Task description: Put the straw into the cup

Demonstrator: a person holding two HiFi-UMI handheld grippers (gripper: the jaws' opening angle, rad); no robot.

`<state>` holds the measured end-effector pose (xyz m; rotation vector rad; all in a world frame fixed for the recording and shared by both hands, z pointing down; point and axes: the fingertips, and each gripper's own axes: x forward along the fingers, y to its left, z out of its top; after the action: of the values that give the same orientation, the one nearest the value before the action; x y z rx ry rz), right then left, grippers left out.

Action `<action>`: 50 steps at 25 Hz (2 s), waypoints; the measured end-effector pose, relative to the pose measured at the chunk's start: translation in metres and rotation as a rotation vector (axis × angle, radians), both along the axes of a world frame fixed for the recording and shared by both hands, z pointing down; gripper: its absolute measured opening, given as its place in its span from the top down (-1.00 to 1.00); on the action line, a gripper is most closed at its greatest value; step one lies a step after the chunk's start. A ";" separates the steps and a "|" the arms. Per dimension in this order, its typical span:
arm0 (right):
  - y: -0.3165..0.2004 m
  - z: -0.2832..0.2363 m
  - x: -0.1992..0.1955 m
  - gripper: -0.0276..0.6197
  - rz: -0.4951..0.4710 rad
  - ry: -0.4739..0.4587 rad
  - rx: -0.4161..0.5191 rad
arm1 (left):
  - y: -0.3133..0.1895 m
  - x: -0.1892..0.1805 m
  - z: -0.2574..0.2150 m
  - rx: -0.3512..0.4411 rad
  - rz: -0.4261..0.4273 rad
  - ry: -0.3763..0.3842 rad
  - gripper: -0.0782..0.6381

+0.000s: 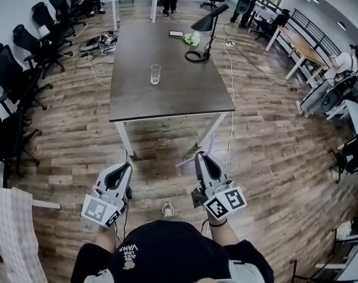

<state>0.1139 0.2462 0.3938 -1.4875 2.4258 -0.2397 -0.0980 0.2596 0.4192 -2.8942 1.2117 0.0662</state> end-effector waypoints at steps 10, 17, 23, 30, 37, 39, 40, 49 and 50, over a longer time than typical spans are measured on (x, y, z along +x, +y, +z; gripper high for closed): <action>-0.064 0.007 0.025 0.80 -0.047 -0.002 -0.006 | -0.056 0.022 0.000 0.022 -0.055 -0.003 0.72; -0.090 0.008 0.039 0.80 -0.068 -0.008 -0.009 | -0.076 0.038 0.002 0.013 -0.072 -0.005 0.72; -0.111 0.013 0.039 0.80 -0.067 -0.016 -0.020 | -0.096 0.035 0.007 -0.008 -0.079 -0.005 0.72; -0.153 0.006 0.033 0.80 -0.028 -0.015 -0.024 | -0.146 0.030 0.001 -0.009 -0.034 0.011 0.72; -0.189 0.001 0.022 0.80 0.010 -0.010 -0.007 | -0.187 0.024 -0.003 0.013 0.022 0.012 0.72; -0.199 0.003 0.015 0.80 0.020 -0.012 -0.005 | -0.199 0.017 0.000 0.012 0.028 0.011 0.72; -0.203 0.004 0.012 0.80 0.025 -0.012 -0.004 | -0.204 0.013 0.001 0.011 0.030 0.012 0.72; -0.234 0.002 -0.006 0.80 0.053 -0.005 0.007 | -0.241 -0.005 0.006 0.003 0.053 0.020 0.72; -0.237 0.002 -0.005 0.80 0.054 -0.004 0.006 | -0.243 -0.005 0.007 0.002 0.056 0.022 0.72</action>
<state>0.1085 0.0090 0.3962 -1.5468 2.3772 -0.2240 -0.1027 0.0164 0.4262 -2.9332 1.1329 0.0998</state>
